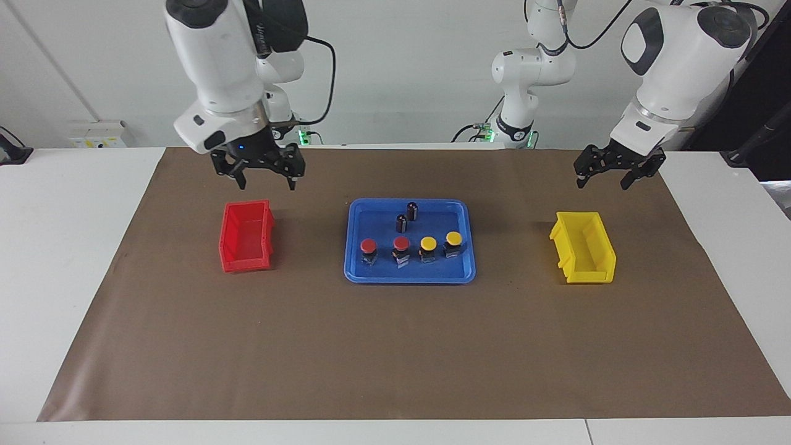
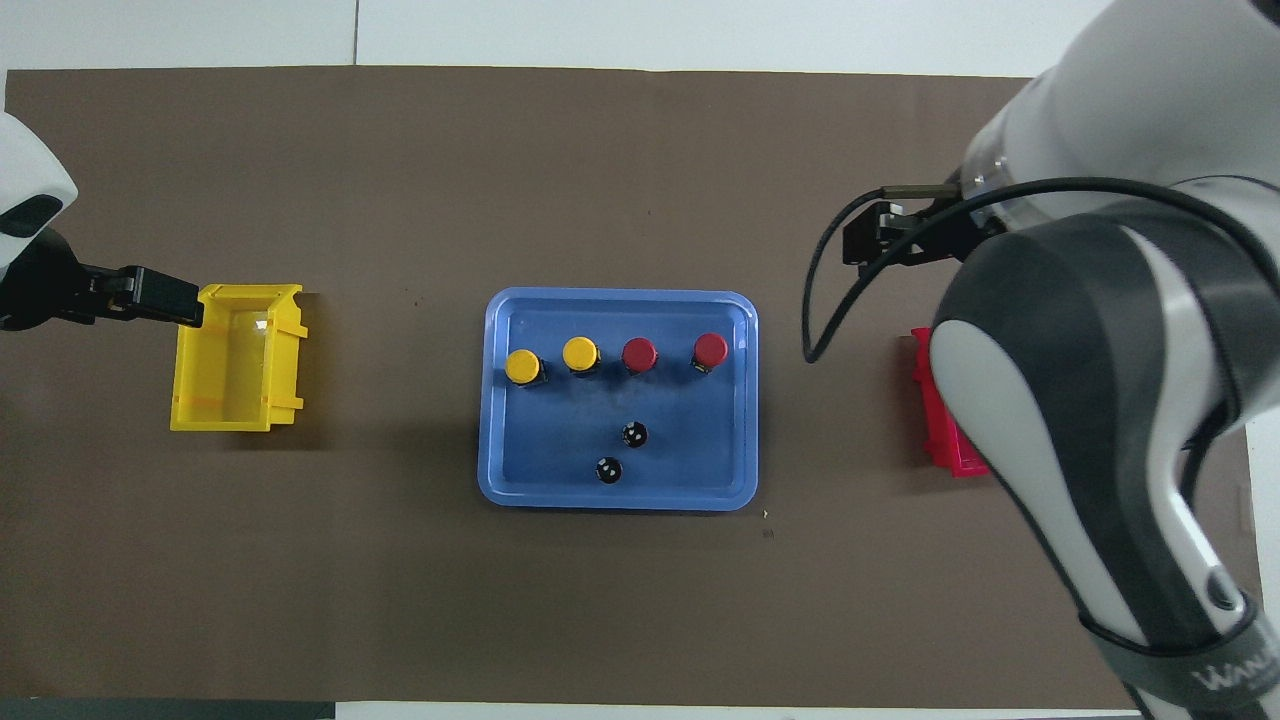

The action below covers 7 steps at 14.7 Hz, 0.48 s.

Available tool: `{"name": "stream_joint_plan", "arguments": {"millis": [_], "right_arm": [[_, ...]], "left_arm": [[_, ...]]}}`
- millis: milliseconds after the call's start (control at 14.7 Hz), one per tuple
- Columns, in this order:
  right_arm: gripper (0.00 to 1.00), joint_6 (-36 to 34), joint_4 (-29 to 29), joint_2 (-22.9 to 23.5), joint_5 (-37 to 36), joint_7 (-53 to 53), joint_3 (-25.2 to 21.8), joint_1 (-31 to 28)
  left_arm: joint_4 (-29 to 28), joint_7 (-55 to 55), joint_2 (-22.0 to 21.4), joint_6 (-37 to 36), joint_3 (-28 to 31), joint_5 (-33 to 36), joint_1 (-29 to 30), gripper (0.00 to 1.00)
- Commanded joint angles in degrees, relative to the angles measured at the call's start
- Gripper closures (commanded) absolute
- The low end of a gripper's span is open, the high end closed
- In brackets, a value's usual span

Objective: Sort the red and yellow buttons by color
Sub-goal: 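Reach the right gripper over the tray toward the farthest red button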

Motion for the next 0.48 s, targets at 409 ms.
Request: {"name": "stream_joint_plan", "arguments": {"millis": [409], "right_arm": [[0.0,28.79,-23.78,0.03,-2.14,11.44,0.36,7.0]], "left_arm": [[-0.52,-1.98,-0.7,-0.6,0.19,0.61,1.0,0.0]]}}
